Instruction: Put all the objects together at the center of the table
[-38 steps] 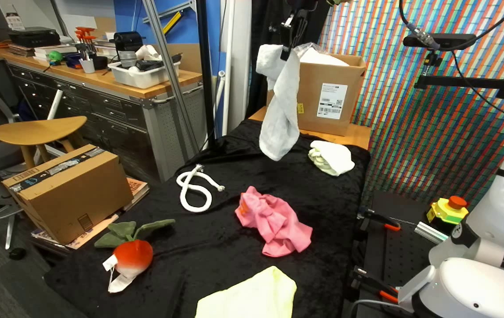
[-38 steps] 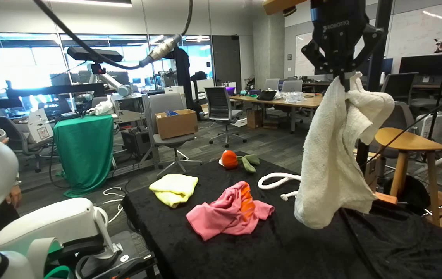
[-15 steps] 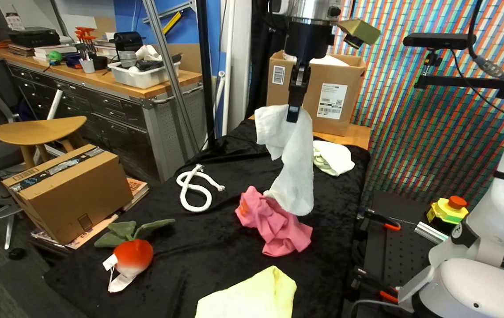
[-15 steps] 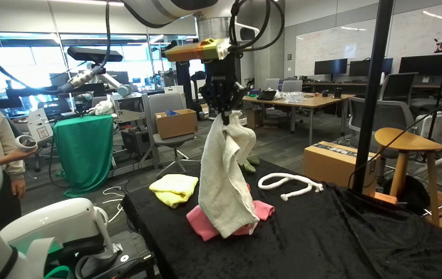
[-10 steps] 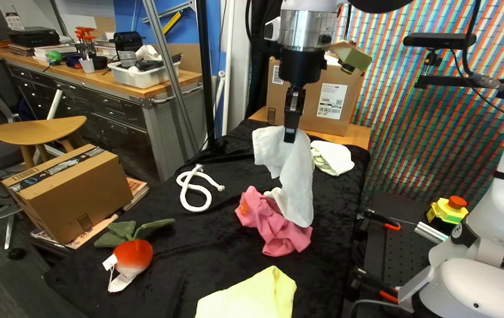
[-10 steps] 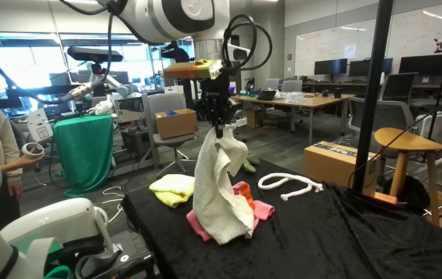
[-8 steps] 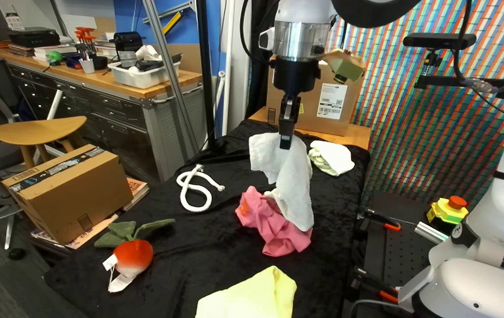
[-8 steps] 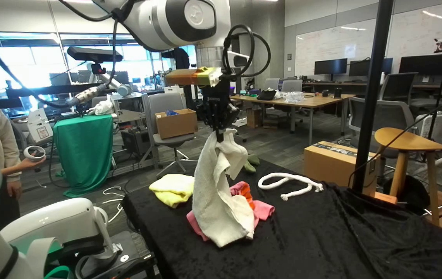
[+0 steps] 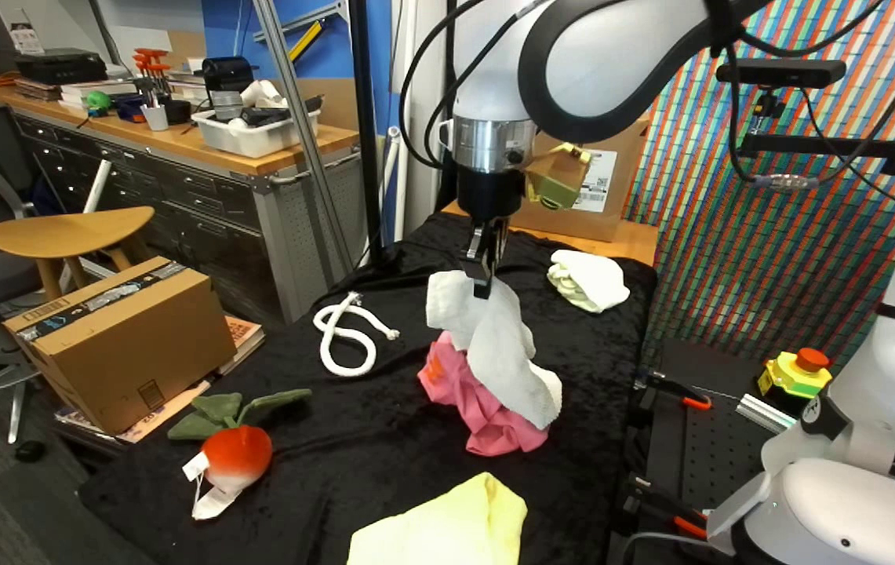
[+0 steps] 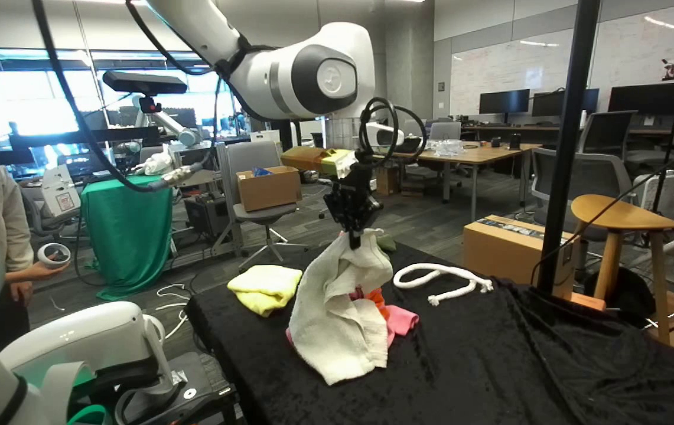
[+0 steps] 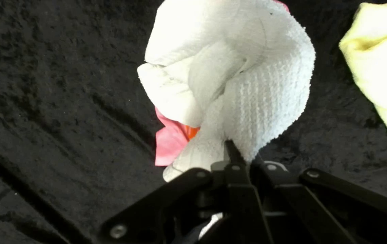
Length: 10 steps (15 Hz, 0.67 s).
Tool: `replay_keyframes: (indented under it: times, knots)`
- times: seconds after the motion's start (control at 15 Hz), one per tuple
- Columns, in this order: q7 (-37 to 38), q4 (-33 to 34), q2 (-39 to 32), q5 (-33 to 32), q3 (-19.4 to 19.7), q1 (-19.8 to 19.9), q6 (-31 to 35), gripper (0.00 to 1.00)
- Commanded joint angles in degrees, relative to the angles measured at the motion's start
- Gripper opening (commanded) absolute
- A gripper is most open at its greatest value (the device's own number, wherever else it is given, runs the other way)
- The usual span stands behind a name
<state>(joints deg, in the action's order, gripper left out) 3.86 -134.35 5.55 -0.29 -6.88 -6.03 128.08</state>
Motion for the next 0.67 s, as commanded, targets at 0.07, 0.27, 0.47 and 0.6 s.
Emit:
replay_keyframes:
  times: [0.07, 0.27, 0.47, 0.6]
  knots:
    - [4.85, 2.92, -5.78, -3.96, 0.71, 1.07, 1.34, 0.03]
    - [5.74, 3.42, -6.76, -5.03, 1.22, 1.04, 0.8, 0.38]
    - [6.22, 3.9, -7.01, -5.97, 1.54, 0.95, 0.6, 0.61]
    - [6.59, 4.11, -6.66, -6.59, 1.68, 1.01, 0.45, 0.77]
